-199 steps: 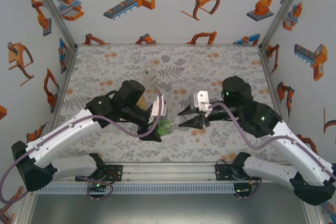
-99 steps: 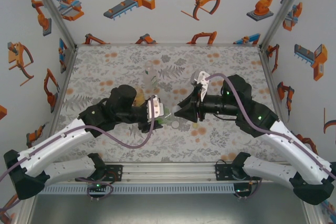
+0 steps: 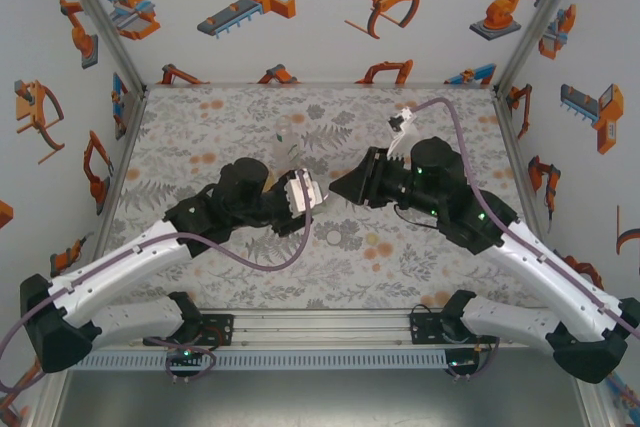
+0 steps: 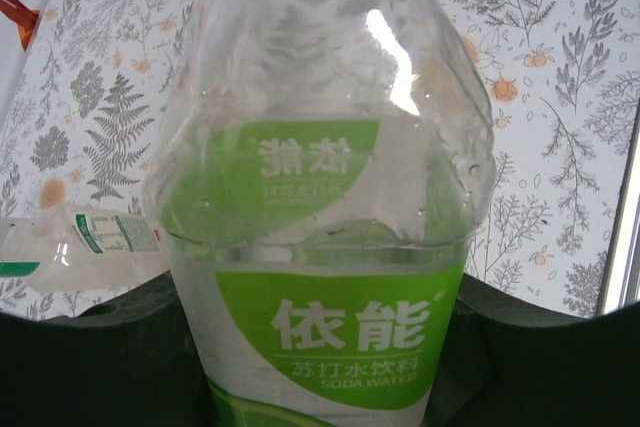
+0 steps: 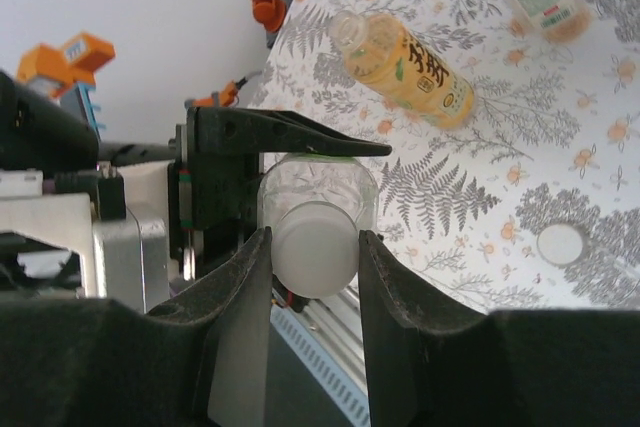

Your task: Screw on the bottle caps

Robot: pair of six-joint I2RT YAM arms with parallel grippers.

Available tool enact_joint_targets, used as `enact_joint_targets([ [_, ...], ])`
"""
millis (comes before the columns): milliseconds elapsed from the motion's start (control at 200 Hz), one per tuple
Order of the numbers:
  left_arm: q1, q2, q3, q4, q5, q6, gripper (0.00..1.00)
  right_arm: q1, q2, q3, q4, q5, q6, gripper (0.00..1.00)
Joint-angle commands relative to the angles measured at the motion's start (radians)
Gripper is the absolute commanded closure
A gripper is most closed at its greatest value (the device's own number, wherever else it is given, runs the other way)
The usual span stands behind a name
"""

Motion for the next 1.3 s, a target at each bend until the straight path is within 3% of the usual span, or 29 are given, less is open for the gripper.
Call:
enact_joint_targets([
  [0, -0.002, 0.016, 0.046, 0.115, -0.022, -0.002, 1.00, 0.007, 0.008, 0.010, -0.024, 0.029, 0.175, 1.00],
  [195, -0.002, 0.017, 0.047, 0.104, 0.024, 0.013, 1.00, 0.007, -0.002, 0.028, -0.050, 0.027, 0.101, 1.00],
  [366, -0.002, 0.008, 0.061, 0.029, 0.140, 0.026, 1.00, 0.006, -0.051, 0.034, -0.019, 0.022, -0.090, 0.59],
  [446, -0.002, 0.000, 0.064, 0.002, 0.222, 0.023, 1.00, 0.006, -0.076, 0.033, 0.022, -0.035, -0.207, 0.51],
  [751, -0.002, 0.015, 0.109, -0.123, 0.459, 0.011, 1.00, 0.007, -0.127, 0.122, -0.054, -0.283, -0.661, 0.48],
  [1112, -0.002, 0.094, 0.194, -0.307, 0.636, 0.010, 1.00, 0.007, -0.106, 0.196, -0.281, -0.564, -1.148, 0.47],
  [1297, -0.002, 0.130, 0.218, -0.369, 0.664, 0.013, 1.00, 0.007, -0.096, 0.184, -0.304, -0.586, -1.256, 0.45],
])
